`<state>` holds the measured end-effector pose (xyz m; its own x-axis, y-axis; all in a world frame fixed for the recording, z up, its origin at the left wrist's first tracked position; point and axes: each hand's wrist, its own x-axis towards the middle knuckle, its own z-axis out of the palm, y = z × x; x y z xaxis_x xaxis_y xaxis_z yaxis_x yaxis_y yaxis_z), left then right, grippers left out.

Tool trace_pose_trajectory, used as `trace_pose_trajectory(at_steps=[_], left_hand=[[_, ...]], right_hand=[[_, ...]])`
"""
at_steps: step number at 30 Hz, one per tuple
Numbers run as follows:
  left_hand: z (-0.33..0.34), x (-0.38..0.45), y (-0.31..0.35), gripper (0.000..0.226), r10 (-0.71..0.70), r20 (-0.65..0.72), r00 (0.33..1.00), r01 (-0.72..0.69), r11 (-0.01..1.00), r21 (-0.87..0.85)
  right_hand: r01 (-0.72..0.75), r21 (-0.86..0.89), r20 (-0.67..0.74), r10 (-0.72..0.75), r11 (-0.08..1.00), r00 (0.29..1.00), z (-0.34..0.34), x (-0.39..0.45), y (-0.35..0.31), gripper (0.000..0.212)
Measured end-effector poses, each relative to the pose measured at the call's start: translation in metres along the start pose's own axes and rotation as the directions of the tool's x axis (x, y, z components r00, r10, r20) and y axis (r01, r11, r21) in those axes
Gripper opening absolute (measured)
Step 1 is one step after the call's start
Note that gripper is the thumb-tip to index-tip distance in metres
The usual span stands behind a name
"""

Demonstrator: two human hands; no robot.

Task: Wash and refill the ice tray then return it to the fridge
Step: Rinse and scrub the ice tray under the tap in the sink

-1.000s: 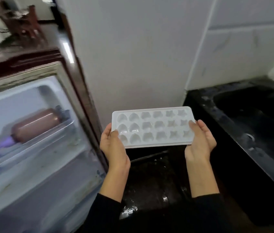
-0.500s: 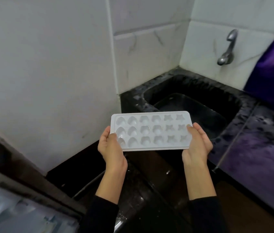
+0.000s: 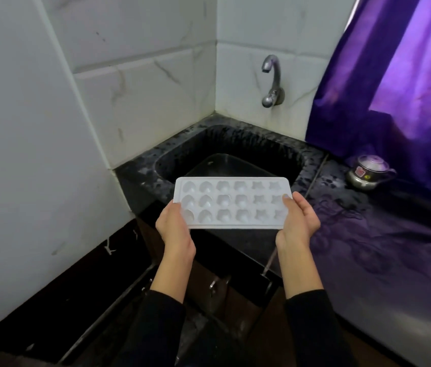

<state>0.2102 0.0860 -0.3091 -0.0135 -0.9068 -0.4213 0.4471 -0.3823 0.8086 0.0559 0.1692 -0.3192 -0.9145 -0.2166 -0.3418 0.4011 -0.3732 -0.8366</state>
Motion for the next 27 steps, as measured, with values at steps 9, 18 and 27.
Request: trace_pose_trajectory(at_steps=[9, 18, 27], left_hand=[[0.054, 0.031, -0.022, 0.019, -0.055, 0.072, 0.996, 0.050, 0.996, 0.075], [0.107, 0.101, -0.027, 0.029, -0.193, 0.248, 0.950, 0.159, 0.976, 0.152], [0.173, 0.160, -0.027, 0.022, -0.252, 0.351, 0.902, 0.194, 0.962, 0.191]], right_hand=[[0.011, 0.004, -0.073, -0.011, 1.000, 0.997, 0.006, 0.053, -0.013, 0.029], [0.032, 0.009, -0.161, -0.030, 0.999, 0.986, 0.051, 0.118, -0.015, 0.030], [0.040, 0.048, -0.234, -0.028, 0.998, 0.972, 0.097, 0.179, -0.008, 0.028]])
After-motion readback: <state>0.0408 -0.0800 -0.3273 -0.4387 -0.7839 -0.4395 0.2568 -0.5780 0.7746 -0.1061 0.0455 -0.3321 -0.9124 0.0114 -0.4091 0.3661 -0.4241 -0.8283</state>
